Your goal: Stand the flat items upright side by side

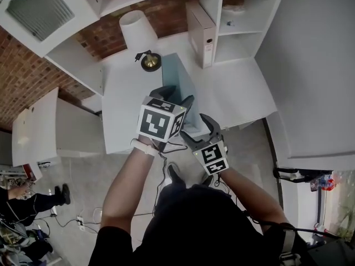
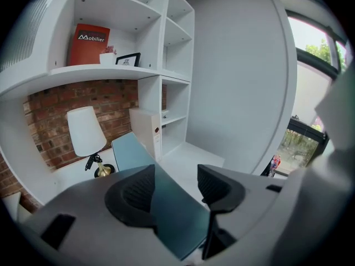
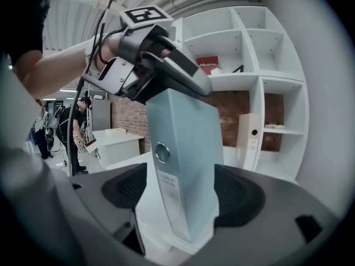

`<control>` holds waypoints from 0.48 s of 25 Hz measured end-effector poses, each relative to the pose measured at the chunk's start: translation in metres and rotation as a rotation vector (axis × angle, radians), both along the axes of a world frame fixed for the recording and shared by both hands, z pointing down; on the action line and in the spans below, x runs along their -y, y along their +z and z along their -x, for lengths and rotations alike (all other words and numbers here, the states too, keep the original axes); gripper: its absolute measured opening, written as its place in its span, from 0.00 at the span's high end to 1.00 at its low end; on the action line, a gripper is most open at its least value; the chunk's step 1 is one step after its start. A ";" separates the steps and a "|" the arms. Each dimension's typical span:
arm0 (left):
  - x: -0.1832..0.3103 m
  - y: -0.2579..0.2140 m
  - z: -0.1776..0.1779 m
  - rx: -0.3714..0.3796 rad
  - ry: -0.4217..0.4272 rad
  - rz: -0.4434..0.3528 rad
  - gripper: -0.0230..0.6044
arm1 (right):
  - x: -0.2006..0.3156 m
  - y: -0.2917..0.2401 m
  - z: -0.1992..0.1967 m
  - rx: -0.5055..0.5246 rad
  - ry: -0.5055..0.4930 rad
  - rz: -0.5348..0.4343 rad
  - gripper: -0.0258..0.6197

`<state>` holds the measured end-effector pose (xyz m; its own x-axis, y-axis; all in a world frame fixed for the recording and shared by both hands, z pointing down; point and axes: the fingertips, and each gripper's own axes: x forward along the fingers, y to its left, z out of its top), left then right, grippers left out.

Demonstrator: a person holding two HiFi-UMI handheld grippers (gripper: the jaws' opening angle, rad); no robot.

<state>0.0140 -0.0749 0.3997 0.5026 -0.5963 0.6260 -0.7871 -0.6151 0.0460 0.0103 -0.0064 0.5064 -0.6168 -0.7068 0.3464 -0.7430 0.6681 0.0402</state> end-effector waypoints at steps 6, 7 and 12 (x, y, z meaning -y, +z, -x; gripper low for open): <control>-0.010 -0.016 -0.030 -0.167 0.038 -0.032 0.60 | 0.018 0.006 -0.008 -0.081 0.146 -0.003 0.36; -0.012 -0.017 -0.030 -0.186 0.036 -0.042 0.60 | 0.021 0.007 -0.013 -0.089 0.162 -0.005 0.40; -0.011 -0.029 -0.001 -0.281 -0.022 -0.118 0.60 | 0.022 0.007 -0.020 -0.083 0.179 0.004 0.49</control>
